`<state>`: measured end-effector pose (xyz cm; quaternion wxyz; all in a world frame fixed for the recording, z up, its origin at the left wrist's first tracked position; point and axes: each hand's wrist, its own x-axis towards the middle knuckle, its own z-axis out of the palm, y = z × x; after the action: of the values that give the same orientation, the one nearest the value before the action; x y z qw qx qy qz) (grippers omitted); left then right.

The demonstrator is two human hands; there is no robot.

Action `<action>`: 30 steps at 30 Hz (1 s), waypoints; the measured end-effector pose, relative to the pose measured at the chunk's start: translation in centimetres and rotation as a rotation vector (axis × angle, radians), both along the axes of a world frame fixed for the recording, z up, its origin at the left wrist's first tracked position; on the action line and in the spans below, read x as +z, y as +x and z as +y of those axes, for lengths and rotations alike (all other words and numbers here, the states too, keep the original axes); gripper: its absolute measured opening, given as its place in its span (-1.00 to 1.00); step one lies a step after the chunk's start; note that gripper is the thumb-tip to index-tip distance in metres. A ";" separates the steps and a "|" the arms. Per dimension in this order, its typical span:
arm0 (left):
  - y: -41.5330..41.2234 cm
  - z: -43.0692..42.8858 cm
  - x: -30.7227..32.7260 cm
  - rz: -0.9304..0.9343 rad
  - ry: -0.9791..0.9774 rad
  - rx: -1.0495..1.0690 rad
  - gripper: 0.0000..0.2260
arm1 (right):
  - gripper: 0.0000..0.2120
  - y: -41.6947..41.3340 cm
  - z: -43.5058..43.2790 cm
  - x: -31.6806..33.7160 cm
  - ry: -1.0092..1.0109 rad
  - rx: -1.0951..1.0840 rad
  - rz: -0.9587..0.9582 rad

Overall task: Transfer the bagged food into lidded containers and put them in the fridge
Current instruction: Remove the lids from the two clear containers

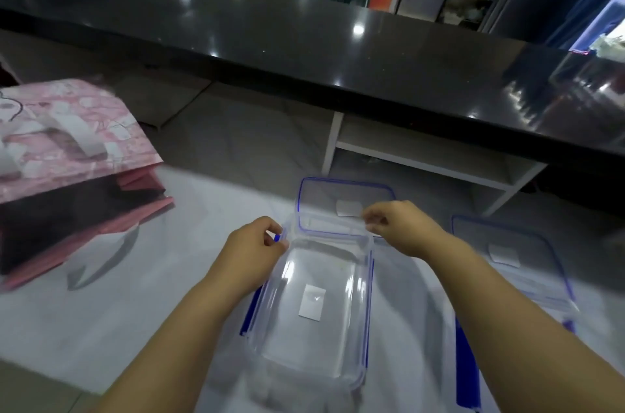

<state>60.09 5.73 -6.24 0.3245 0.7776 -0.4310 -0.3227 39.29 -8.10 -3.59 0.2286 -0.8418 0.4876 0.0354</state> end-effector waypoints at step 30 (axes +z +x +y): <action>-24.2 -6.3 9.2 -0.408 -0.238 -0.877 -0.85 | -0.65 -31.3 13.6 6.7 -0.230 -0.649 -0.008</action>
<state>35.86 -0.61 2.97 0.1539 0.5280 -0.8060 -0.2188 7.96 5.47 3.11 0.1334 -0.6634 0.7298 -0.0977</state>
